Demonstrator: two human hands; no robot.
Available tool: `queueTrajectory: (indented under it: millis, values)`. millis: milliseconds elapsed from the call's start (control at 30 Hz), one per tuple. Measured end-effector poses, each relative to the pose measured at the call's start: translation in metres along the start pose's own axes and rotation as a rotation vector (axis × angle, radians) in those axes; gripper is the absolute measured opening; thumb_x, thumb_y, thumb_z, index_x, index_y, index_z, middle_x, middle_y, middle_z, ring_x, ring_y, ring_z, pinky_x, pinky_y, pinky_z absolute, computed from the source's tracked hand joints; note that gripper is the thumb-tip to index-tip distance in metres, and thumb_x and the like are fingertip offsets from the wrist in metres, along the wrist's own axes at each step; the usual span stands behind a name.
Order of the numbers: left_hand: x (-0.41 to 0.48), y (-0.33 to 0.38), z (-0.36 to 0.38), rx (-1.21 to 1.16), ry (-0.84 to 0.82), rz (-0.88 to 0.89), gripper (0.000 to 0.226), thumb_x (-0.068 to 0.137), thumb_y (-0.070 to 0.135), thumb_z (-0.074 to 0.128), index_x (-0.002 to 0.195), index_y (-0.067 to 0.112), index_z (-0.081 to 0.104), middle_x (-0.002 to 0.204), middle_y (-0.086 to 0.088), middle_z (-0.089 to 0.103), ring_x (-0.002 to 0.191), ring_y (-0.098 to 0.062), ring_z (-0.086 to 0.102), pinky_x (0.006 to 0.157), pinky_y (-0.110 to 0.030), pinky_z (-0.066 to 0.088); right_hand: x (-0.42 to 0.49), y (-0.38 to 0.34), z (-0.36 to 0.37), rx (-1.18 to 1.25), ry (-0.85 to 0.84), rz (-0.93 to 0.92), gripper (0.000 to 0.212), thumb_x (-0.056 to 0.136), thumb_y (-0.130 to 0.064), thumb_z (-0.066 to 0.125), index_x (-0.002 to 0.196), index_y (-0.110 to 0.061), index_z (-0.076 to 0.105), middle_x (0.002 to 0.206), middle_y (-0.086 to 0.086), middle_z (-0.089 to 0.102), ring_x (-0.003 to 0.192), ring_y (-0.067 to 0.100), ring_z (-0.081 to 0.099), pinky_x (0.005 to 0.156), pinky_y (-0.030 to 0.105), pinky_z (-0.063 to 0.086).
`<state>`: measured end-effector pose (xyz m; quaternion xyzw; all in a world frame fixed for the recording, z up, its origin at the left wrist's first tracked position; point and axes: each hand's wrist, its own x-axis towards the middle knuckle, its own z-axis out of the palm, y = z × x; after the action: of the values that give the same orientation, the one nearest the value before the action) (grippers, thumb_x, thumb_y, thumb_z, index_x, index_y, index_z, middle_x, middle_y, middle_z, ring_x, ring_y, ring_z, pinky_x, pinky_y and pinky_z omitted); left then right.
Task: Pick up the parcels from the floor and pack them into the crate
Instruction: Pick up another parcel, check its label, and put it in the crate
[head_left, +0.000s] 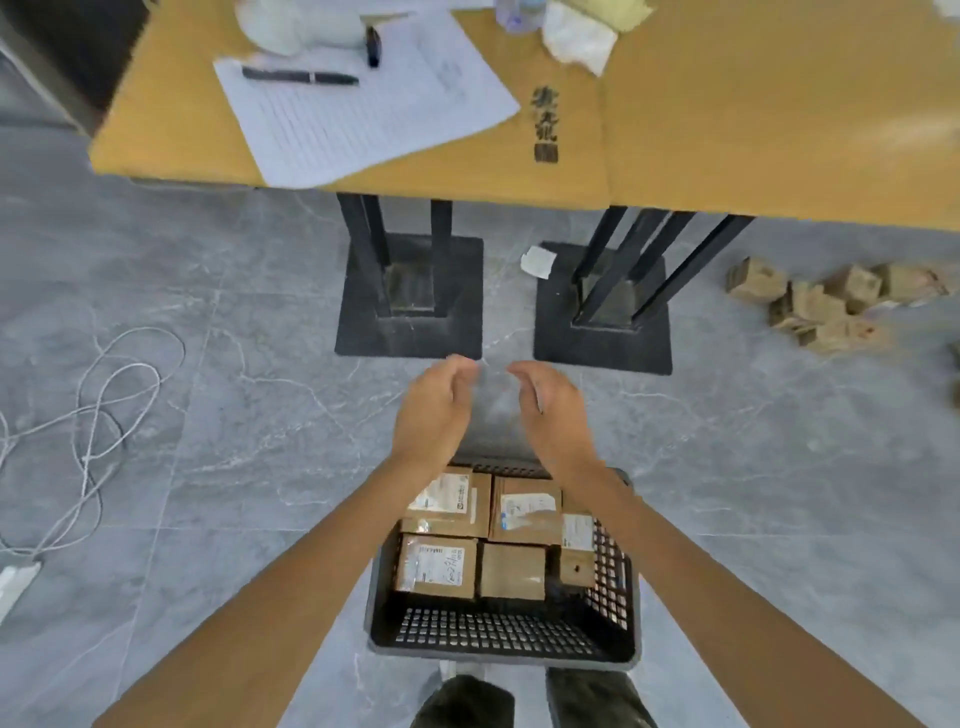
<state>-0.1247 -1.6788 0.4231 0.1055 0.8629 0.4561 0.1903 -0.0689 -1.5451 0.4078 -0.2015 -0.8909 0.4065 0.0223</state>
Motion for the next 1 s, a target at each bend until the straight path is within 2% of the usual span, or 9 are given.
queueTrajectory:
  millis: [67,167,300,500,600,767,833,933,1000]
  values:
    - [0.0,0.071,-0.03,0.047,0.051,0.131,0.026,0.095,0.009,0.043,0.111,0.016,0.062,0.107,0.003,0.065,0.102,-0.014,0.059,0.088,-0.035,0.049,0.007,-0.045,-0.059,0.01,0.102,-0.053,0.027,0.097,-0.009,0.044,0.112,-0.01,0.066,0.114,0.004,0.066,0.111,0.02,0.055,0.092,0.021,0.04]
    - [-0.011,0.174,-0.073,0.171,0.023,0.331,0.03,0.095,0.009,0.043,0.119,0.019,0.058,0.118,0.004,0.062,0.112,-0.012,0.055,0.093,-0.034,0.047,0.004,-0.112,-0.154,0.014,0.267,-0.154,0.024,0.094,-0.003,0.047,0.102,-0.005,0.069,0.105,0.007,0.068,0.101,0.011,0.054,0.084,0.008,0.036]
    - [-0.04,0.3,-0.131,0.258,0.064,0.527,0.034,0.095,0.009,0.043,0.124,0.022,0.055,0.125,0.007,0.058,0.117,-0.01,0.048,0.089,-0.022,0.038,-0.017,-0.19,-0.274,-0.015,0.4,-0.269,0.023,0.094,-0.002,0.047,0.1,-0.01,0.069,0.106,0.005,0.067,0.106,0.022,0.054,0.09,0.027,0.042]
    - [-0.093,0.452,-0.178,0.202,0.212,0.799,0.034,0.095,0.011,0.042,0.125,0.025,0.053,0.123,0.009,0.057,0.117,-0.01,0.046,0.091,-0.029,0.042,-0.065,-0.267,-0.423,-0.026,0.603,-0.373,0.023,0.096,-0.007,0.046,0.102,-0.014,0.068,0.108,-0.001,0.065,0.106,0.015,0.052,0.088,0.011,0.033]
    - [-0.116,0.5,-0.174,0.177,0.254,0.892,0.034,0.095,0.013,0.042,0.126,0.024,0.051,0.124,0.008,0.057,0.119,-0.011,0.046,0.096,-0.031,0.04,-0.092,-0.28,-0.468,-0.025,0.67,-0.39,0.024,0.096,-0.01,0.045,0.102,-0.017,0.067,0.109,-0.002,0.065,0.11,0.018,0.053,0.09,0.02,0.036]
    - [-0.146,0.542,-0.146,0.224,0.275,1.011,0.034,0.095,0.012,0.044,0.127,0.02,0.052,0.126,0.006,0.056,0.114,-0.015,0.049,0.093,-0.032,0.043,-0.132,-0.279,-0.51,-0.087,0.726,-0.388,0.023,0.097,-0.011,0.046,0.109,-0.013,0.065,0.114,0.001,0.063,0.108,0.019,0.05,0.078,0.007,0.031]
    - [-0.152,0.551,-0.132,0.234,0.276,1.051,0.034,0.094,0.011,0.044,0.126,0.019,0.053,0.127,0.004,0.055,0.119,-0.014,0.047,0.097,-0.028,0.037,-0.147,-0.272,-0.52,-0.116,0.725,-0.398,0.024,0.097,-0.011,0.046,0.114,-0.011,0.063,0.116,0.002,0.062,0.113,0.018,0.047,0.082,0.0,0.032]
    - [-0.158,0.56,-0.111,0.246,0.26,1.096,0.037,0.095,0.006,0.042,0.128,0.017,0.053,0.127,0.002,0.056,0.12,-0.014,0.044,0.1,-0.03,0.037,-0.167,-0.252,-0.534,-0.159,0.723,-0.354,0.027,0.099,-0.017,0.044,0.122,-0.016,0.058,0.121,-0.003,0.06,0.119,0.013,0.045,0.092,0.015,0.036]
    - [-0.164,0.563,-0.098,0.246,0.231,1.112,0.037,0.095,0.005,0.041,0.129,0.017,0.052,0.126,0.001,0.055,0.12,-0.015,0.044,0.1,-0.033,0.038,-0.181,-0.235,-0.542,-0.169,0.726,-0.304,0.028,0.099,-0.02,0.044,0.125,-0.017,0.055,0.121,-0.005,0.059,0.119,0.013,0.045,0.091,0.017,0.033]
